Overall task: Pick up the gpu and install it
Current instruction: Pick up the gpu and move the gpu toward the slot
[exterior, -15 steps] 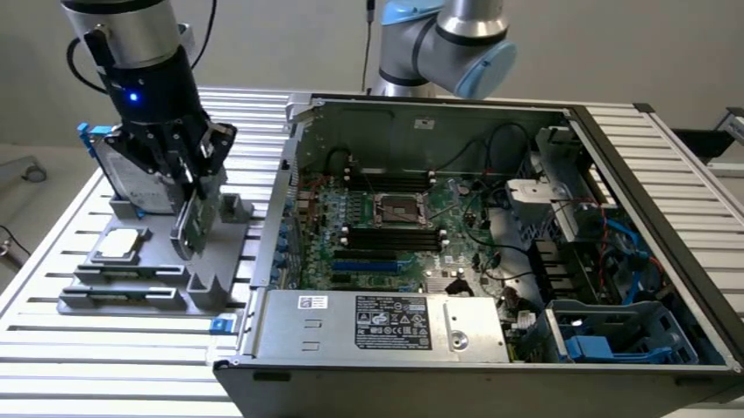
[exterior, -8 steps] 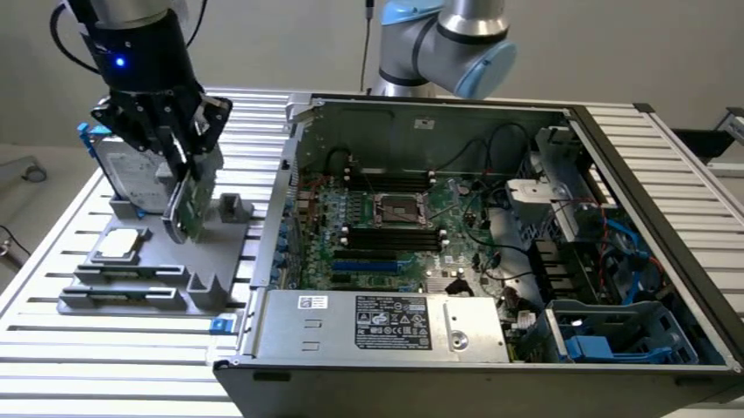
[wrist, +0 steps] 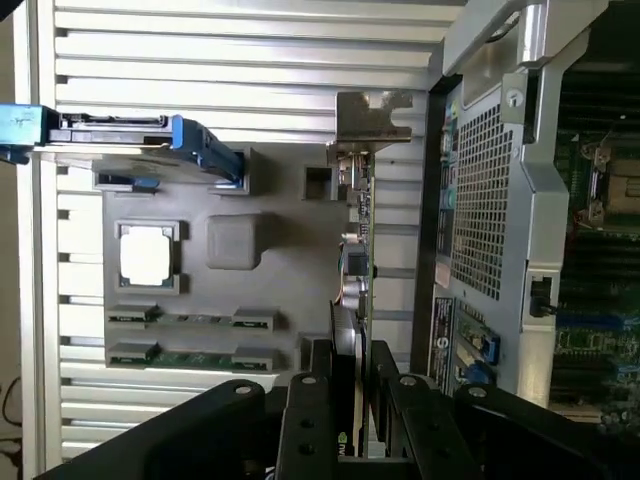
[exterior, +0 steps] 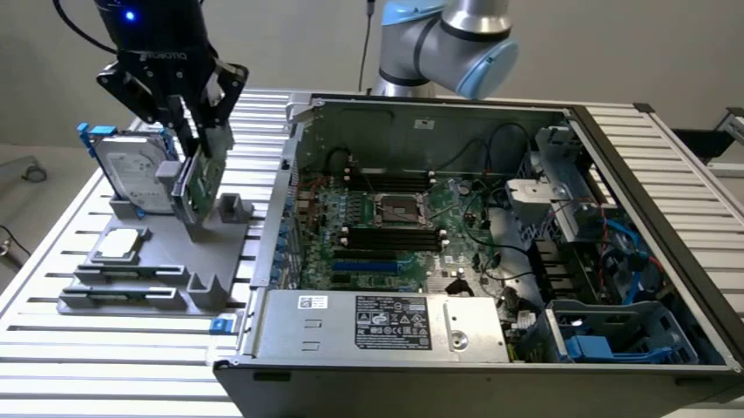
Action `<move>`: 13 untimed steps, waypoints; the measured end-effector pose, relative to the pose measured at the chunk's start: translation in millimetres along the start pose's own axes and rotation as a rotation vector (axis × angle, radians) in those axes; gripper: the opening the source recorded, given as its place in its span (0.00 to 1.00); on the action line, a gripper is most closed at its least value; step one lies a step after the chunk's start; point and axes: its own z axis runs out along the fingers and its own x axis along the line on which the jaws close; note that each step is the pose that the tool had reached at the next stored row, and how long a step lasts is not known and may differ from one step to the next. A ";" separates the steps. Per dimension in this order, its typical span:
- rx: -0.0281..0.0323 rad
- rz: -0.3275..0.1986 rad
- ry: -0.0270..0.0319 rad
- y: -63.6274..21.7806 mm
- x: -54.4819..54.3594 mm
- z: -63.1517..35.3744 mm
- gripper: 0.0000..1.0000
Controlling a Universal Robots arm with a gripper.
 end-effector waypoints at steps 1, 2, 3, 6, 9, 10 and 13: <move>0.0000 0.000 0.0004 -0.1 -4.3 -4.5 0.26; 0.0000 0.000 0.0009 -0.3 -8.7 -9.2 0.26; -0.0001 0.000 0.0016 -0.5 -13.1 -13.9 0.26; -0.0002 0.000 0.0039 -1.2 -25.3 -26.7 0.26; -0.0003 0.000 0.0047 -1.5 -35.1 -32.2 0.26; -0.0002 0.000 0.0049 -1.7 -38.3 -33.7 0.26; -0.0003 0.001 0.0055 -2.0 -48.8 -38.0 0.26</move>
